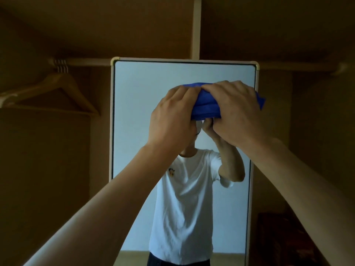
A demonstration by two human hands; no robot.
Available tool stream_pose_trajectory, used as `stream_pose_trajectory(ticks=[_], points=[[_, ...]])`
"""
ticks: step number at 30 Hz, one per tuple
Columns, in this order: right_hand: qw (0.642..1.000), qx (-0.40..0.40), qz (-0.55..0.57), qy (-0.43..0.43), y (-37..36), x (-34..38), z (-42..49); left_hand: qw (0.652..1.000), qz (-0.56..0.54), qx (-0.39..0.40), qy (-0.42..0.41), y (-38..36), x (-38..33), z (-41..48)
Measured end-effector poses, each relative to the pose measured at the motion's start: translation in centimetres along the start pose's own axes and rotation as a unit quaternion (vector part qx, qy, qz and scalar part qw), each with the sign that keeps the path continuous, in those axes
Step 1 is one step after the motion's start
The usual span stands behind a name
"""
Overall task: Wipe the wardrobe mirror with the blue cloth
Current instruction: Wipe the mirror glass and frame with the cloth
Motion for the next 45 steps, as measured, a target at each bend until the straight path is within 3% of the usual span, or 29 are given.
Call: stream_pose_trajectory(ticks=[22, 35, 45], points=[[0.999, 0.014, 0.009, -0.039, -3.5, 3.9, -13.2, 0.997, -0.031, 0.051, 0.052, -2.1, -1.4, -13.6], [0.996, 0.061, 0.007, -0.065, -6.2, 6.3, -22.0, 0.99, -0.068, 0.079, 0.091, -4.0, -1.7, -23.3], [0.99, 0.111, 0.017, -0.088, -8.5, 8.5, -30.4, 0.979, -0.095, 0.145, 0.111, -4.8, -2.4, -31.5]])
Point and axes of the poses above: each hand's wrist, its own z-axis towards the middle knuckle, its own y-axis out of the back of the hand, x = y × z, the point moved 2 cm from there along z, towards the middle knuckle
